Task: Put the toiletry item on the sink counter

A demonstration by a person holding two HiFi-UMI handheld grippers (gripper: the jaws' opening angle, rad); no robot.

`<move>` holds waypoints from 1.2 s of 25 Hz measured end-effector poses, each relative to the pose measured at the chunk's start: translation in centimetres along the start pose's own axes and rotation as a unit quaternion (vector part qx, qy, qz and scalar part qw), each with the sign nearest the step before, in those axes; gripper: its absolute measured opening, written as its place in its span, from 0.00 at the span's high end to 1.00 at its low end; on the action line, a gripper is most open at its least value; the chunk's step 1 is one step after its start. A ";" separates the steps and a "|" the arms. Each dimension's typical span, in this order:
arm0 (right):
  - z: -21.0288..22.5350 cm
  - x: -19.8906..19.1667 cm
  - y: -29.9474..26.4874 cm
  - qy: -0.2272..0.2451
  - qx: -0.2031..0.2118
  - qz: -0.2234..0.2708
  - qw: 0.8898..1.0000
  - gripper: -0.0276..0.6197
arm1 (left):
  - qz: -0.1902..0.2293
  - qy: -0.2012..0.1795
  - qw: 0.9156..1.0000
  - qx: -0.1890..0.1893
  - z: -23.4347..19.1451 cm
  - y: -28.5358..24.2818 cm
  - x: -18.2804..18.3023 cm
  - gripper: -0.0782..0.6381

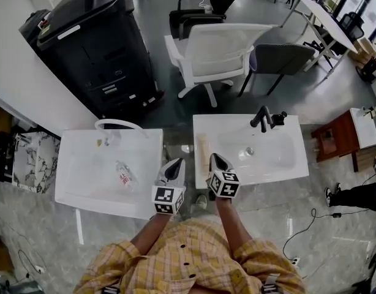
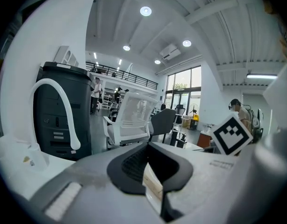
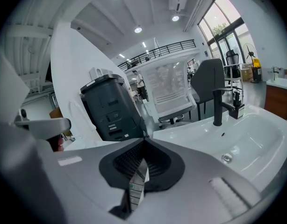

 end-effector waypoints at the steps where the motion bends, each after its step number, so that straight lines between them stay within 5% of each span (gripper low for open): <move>1: -0.3 0.1 0.4 0.002 0.001 0.004 1.000 0.95 | 0.003 -0.001 1.000 -0.001 0.0 0.2 0.1 0.89; 15: -3.4 3.5 6.8 0.033 0.026 0.097 0.994 0.96 | 0.034 -0.029 0.999 -0.016 0.7 2.0 2.0 0.89; 30: -3.7 4.7 8.6 0.043 0.040 0.139 0.989 0.96 | 0.063 -0.037 0.997 -0.014 0.5 2.5 3.2 0.89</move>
Point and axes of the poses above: the fingertips, and each gripper's own axes: y backward along the fingers, z to its right, x out of its top, the point moved 10 cm from there along y, backward along the fingers, and after that the axes turned 6 degrees about -z, right-handed, at the moved point
